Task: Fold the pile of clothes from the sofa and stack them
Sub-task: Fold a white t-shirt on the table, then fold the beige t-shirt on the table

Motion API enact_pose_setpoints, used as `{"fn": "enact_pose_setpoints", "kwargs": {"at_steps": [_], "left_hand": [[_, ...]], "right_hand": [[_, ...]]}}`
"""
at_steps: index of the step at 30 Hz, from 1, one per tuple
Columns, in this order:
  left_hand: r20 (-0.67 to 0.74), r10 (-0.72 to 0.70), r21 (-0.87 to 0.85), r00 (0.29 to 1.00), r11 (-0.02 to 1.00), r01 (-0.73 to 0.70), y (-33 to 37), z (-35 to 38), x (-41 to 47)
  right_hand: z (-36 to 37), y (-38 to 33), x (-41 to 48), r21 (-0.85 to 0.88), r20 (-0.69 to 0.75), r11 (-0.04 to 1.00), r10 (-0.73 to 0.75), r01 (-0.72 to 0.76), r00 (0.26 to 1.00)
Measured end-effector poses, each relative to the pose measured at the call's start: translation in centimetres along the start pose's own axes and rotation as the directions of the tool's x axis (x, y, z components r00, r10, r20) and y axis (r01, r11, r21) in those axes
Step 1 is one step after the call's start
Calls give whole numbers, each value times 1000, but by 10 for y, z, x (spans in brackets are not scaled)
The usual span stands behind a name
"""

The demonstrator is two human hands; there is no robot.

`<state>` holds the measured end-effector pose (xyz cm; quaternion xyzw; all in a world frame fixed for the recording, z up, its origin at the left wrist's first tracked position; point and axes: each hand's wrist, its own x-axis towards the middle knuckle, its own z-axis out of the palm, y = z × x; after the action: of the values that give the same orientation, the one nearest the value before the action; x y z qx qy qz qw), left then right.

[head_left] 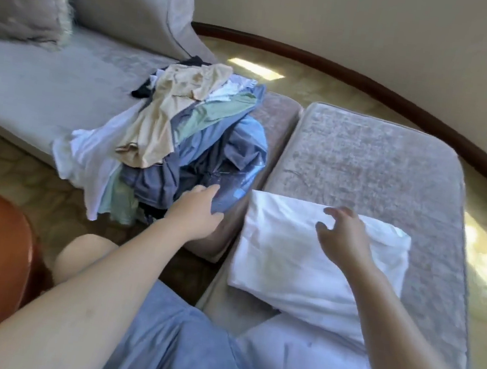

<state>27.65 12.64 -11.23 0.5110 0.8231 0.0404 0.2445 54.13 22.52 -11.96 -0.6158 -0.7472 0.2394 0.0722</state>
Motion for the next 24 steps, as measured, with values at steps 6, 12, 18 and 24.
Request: {"fn": "enact_pose_setpoints", "kwargs": {"at_steps": [6,12,18,24], "left_hand": [[-196,-173,-32,965,985,170,-75,-47,-12],[-249,-354,-67,902,935,348,-154,-72,-30],[-239,-428,-76,871,903,423,-209,-79,-36],[-242,-408,-104,881,913,394,-227,-81,-28]], "right_hand": [[54,-145,30,62,193,940,-341,335,920],[103,-261,55,138,282,882,-471,450,836],[150,-326,100,111,313,949,-316,296,896],[151,-335,103,117,152,938,-341,326,928]]}}
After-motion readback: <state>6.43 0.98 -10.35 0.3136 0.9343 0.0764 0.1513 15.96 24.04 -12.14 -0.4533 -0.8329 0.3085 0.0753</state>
